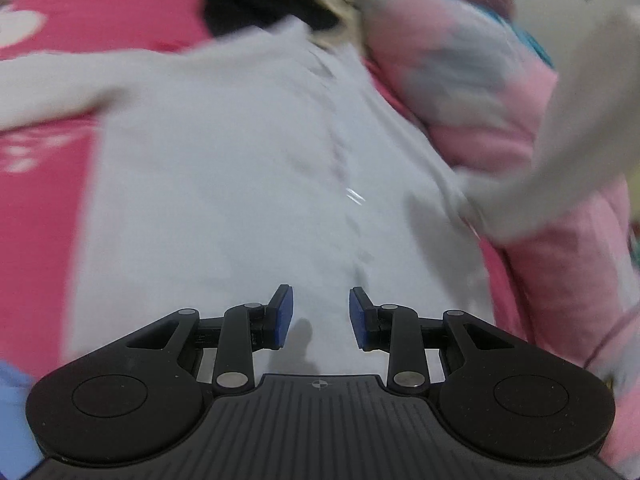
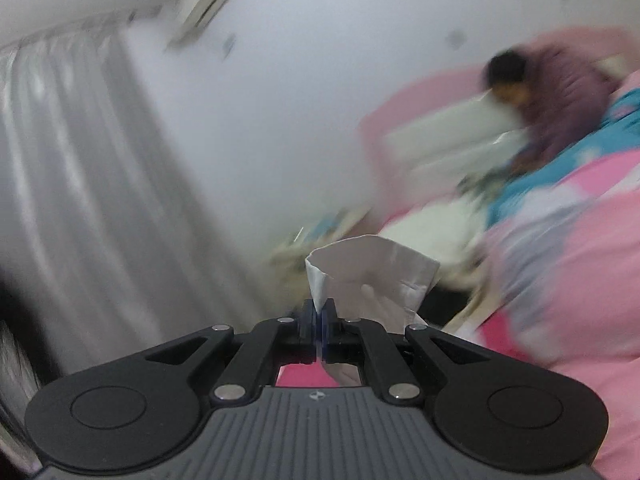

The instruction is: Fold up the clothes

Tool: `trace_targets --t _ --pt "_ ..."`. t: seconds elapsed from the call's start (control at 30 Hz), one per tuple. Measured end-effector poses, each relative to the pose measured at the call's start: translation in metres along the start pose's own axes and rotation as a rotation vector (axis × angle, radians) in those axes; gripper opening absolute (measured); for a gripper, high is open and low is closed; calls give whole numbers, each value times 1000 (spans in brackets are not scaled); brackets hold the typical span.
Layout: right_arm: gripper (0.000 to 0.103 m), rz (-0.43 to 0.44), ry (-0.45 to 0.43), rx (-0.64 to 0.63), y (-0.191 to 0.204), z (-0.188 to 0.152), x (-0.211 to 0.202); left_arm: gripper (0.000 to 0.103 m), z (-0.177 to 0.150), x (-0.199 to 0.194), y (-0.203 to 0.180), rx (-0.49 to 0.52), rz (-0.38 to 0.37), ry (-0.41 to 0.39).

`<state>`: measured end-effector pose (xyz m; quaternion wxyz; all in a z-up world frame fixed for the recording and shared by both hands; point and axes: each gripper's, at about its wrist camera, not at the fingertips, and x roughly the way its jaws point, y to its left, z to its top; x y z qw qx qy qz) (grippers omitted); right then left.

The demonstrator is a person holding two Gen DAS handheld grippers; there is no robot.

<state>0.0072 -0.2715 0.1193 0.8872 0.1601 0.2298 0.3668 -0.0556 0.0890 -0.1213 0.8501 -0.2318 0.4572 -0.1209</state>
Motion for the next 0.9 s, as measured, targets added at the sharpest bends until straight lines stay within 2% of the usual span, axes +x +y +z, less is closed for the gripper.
trace_targets --t 0.17,0.27,0.37,0.47,0.5,0.53,0.57,0.73,0.8,0.9 --pt "3 77 235 -93 29 -82 66 31 6 -29 40 -87 85 -61" --pt "3 69 346 -186 48 -152 95 31 3 -39 60 -139 110 -65" --pt "3 48 415 -313 67 -210 115 31 0 -45 71 -152 131 -63" --pt "6 20 457 -427 82 -251 131 31 -2 -45 73 -143 140 -59" --pt "6 16 474 -450 85 -261 134 31 -3 -45 74 -139 142 -59" --pt "15 16 493 -465 88 -270 137 31 -4 -44 75 -134 142 -59" --pt "30 16 512 -480 92 -278 139 31 -4 -44 74 -128 140 -60" --pt "51 79 500 -629 116 -306 126 34 -8 -41 67 -77 111 -52" --pt "53 118 496 -592 119 -307 119 34 -9 -38 62 -54 94 -38" --pt "55 137 508 -443 104 -300 110 35 -11 -32 52 1 67 -8"
